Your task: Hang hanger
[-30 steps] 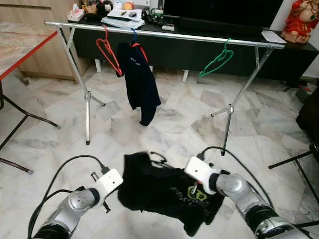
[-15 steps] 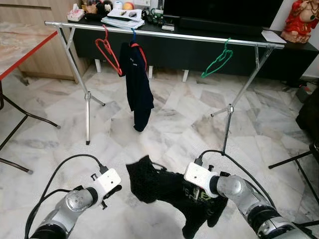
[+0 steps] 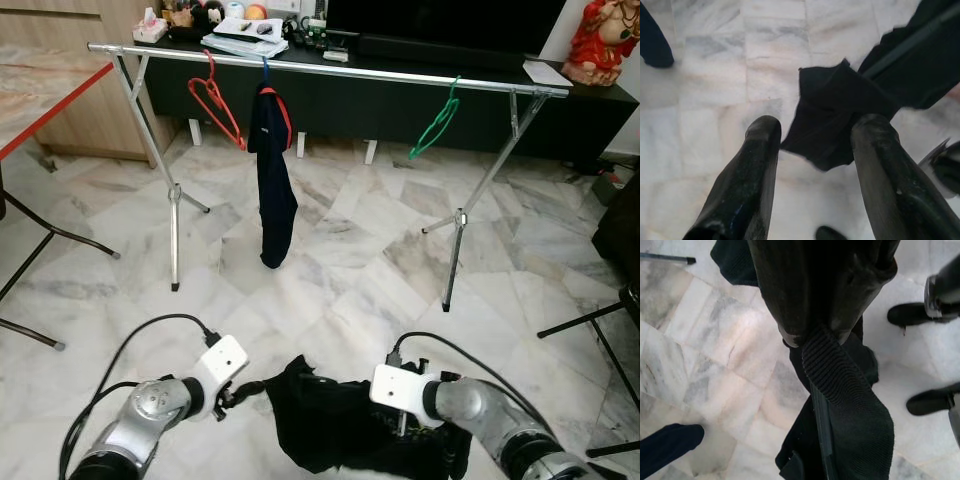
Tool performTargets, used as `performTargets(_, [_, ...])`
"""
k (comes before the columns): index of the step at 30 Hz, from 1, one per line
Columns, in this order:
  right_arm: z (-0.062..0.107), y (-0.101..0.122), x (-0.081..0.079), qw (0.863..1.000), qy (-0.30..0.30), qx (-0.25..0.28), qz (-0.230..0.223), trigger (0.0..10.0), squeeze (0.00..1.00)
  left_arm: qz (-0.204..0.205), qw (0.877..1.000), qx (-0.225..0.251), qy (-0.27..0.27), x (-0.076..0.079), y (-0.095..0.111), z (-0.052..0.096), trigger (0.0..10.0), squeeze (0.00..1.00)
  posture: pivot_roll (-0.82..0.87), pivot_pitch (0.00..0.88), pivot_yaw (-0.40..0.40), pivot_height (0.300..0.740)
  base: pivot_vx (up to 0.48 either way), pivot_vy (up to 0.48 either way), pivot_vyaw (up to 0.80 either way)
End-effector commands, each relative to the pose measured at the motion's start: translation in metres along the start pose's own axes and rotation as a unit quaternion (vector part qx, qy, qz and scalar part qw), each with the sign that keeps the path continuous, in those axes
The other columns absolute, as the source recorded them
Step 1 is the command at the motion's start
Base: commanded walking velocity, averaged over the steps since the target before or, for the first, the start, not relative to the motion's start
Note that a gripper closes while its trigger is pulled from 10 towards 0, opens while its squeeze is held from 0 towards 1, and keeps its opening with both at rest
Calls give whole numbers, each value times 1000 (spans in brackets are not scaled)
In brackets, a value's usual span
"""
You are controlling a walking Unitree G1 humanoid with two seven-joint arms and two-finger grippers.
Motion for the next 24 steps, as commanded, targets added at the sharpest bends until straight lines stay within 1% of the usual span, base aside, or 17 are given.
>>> performTargets(1, [-2,4,3,1000,-18,10,-11,10000,0,29,999,-3,14,-3,1,-2,10000,0,55,133,-100,740,0,0,0])
performTargets(3, [-6,10,1,999,-25,19,-27,10000,0,48,999,-7,25,-5,1,-5,10000,0,57,131,-102,740,0,0,0])
performTargets(8, [-11,17,-3,998,-31,31,-39,10000,0,56,998,-16,28,-1,2,-10,10000,0,60,128,-105,740,0,0,0])
performTargets(13, [-12,21,-1,995,-46,45,-78,10000,0,84,993,-35,73,-8,-2,-13,10000,0,59,125,-108,740,0,0,0])
performTargets(16, [-14,24,0,994,-48,49,-83,10000,0,96,991,-41,86,-10,-2,-14,10000,0,60,124,-112,740,0,0,0])
performTargets(18, [-14,25,0,994,-48,49,-84,10000,0,100,990,-41,89,-10,-1,-15,10000,0,60,124,-112,740,0,0,0])
performTargets(19, [-14,25,0,993,-49,50,-91,10000,0,113,987,-36,105,-13,3,-16,10000,0,62,124,-114,740,0,0,0])
performTargets(22, [-15,25,-2,993,-47,48,-95,10000,0,123,985,-27,117,-16,7,-18,10000,0,62,124,-114,740,0,0,0])
performTargets(23, [-16,25,-4,993,-42,47,-97,10000,0,129,985,-17,115,-16,12,-19,10000,0,63,124,-116,740,0,0,0])
performTargets(24, [-16,25,-4,993,-42,47,-97,10000,0,129,985,-17,115,-16,12,-19,10000,0,63,124,-116,740,0,0,0])
Point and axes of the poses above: a point about 5 cm out from each wrist's last joint towards the gripper, its own z axis pointing back from the gripper into the wrist, its own y axis along the axis of the wrist's last joint, x = y × z, the point moved 3 cm from there along -z, pointing out of the wrist towards the gripper, and after that the axes turned 6 degrees about z, right-handed, at the moved point
